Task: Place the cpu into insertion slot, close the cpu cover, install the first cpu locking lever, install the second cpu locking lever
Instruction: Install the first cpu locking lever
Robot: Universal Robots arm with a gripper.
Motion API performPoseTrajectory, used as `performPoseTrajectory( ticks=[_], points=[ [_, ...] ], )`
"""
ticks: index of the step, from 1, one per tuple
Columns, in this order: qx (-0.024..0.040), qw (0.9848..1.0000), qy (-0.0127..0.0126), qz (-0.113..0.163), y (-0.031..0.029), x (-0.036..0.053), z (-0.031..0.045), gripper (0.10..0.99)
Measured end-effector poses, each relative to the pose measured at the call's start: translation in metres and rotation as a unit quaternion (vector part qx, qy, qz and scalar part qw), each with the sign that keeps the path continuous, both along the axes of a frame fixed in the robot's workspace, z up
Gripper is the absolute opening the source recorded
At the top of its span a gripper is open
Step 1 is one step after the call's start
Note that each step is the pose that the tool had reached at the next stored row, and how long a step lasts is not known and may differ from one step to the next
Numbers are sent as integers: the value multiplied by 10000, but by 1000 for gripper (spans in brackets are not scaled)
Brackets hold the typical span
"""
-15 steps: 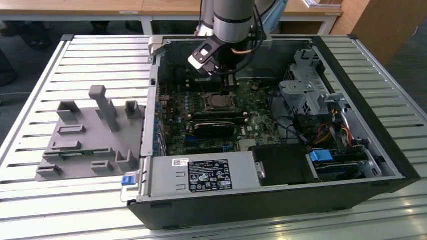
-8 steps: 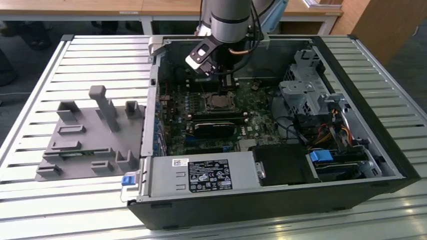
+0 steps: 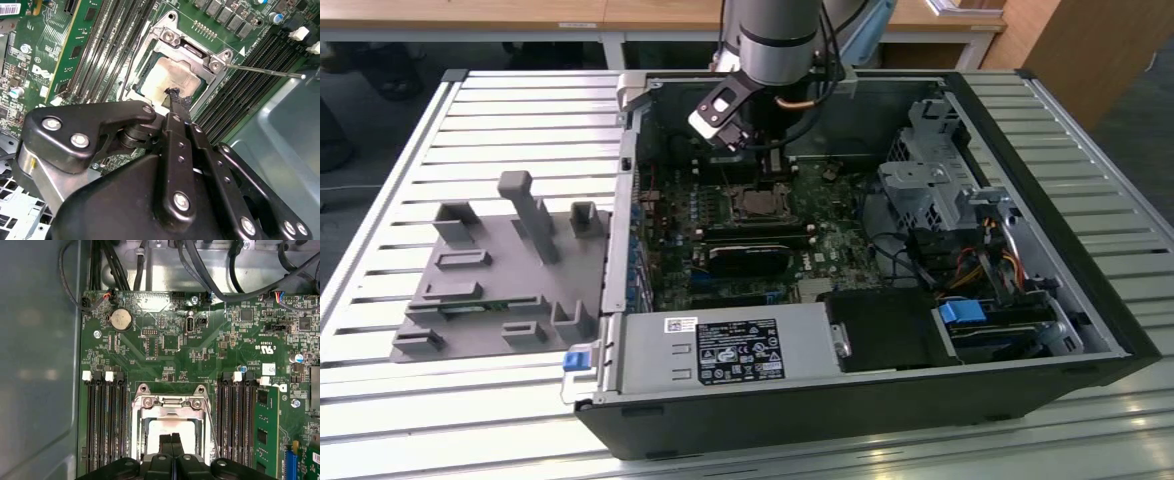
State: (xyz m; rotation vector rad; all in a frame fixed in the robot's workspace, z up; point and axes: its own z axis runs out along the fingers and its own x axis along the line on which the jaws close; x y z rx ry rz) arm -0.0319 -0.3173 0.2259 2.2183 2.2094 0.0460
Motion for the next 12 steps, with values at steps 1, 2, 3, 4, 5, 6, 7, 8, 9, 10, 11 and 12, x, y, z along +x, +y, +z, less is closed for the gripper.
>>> performPoseTrajectory(
  ticks=[1, 2, 3, 4, 5, 6, 7, 8, 9, 10, 11, 12],
  points=[
    [-1, 10000, 1, 0, 0, 0, 4, 110],
    [-1, 10000, 0, 0, 0, 0, 7, 110],
    [0, 10000, 0, 0, 0, 0, 12, 110],
    [-1, 10000, 0, 0, 0, 0, 20, 110],
    [0, 10000, 1, 0, 0, 0, 33, 110],
    [9, 10000, 1, 0, 0, -1, 47, 110],
    [16, 10000, 0, -1, 0, -1, 59, 110],
    [17, 10000, 0, -1, 0, -1, 74, 110],
    [16, 10000, 1, -1, 0, 0, 91, 110],
    [16, 10000, 1, 0, 0, 0, 110, 110],
    [17, 10000, 1, 0, 0, 0, 130, 110],
    [17, 10000, 1, 0, 0, 0, 148, 110]
  ],
)
